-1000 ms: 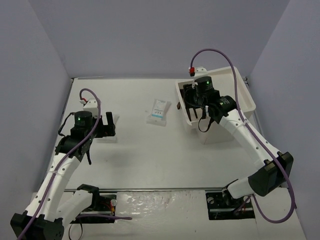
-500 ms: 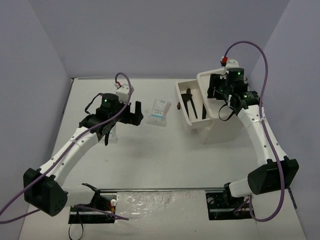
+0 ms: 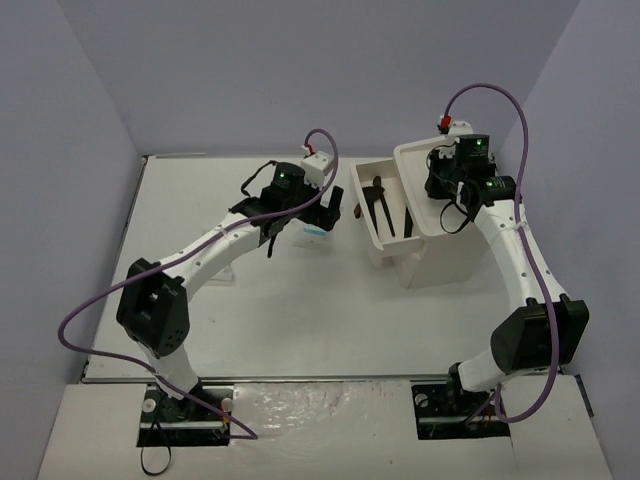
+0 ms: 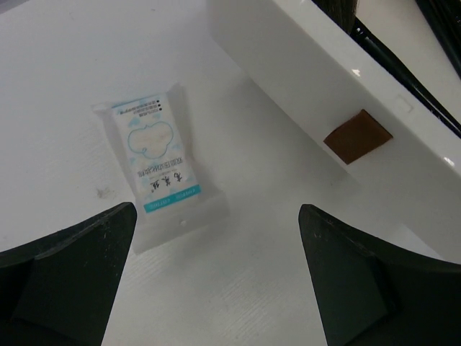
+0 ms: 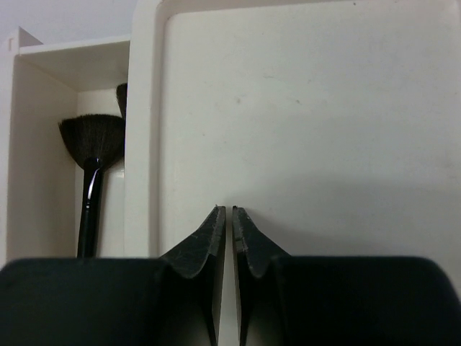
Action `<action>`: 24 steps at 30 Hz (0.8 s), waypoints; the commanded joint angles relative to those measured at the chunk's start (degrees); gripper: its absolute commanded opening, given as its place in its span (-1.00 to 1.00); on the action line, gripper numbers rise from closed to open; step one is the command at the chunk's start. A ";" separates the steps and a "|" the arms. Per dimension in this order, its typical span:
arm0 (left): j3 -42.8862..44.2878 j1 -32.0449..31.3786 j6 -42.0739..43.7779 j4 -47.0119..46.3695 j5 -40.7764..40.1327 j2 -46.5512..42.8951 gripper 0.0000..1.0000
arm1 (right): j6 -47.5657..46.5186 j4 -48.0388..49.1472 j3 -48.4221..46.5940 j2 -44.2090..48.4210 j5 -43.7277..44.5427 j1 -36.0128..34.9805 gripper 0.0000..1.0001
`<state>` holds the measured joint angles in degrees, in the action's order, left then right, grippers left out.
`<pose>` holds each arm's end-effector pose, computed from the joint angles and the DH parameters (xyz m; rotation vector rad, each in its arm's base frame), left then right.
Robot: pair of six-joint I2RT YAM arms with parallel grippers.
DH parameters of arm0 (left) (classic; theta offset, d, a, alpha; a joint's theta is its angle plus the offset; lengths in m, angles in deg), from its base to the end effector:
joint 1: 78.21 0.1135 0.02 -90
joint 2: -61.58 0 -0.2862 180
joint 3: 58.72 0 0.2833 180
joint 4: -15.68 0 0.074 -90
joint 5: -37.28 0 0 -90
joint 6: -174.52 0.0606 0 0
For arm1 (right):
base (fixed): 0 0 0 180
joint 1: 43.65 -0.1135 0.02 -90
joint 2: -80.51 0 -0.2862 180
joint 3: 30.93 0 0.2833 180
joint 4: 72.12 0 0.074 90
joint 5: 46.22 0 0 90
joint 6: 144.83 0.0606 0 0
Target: Organize the makeup
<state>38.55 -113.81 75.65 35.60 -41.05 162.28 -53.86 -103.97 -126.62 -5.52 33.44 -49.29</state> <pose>0.3818 -0.2884 0.3249 0.6030 1.9469 -0.6983 0.4002 0.0504 0.3961 -0.1986 1.9498 0.2525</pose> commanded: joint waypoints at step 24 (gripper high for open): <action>30.53 -6.51 5.71 -10.32 17.11 20.98 0.87 | -2.47 2.89 2.59 -3.93 -17.96 -0.68 -0.93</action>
<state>62.93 -117.87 81.96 32.20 -28.14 183.49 -57.07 -99.08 -125.88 -7.55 20.75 -48.56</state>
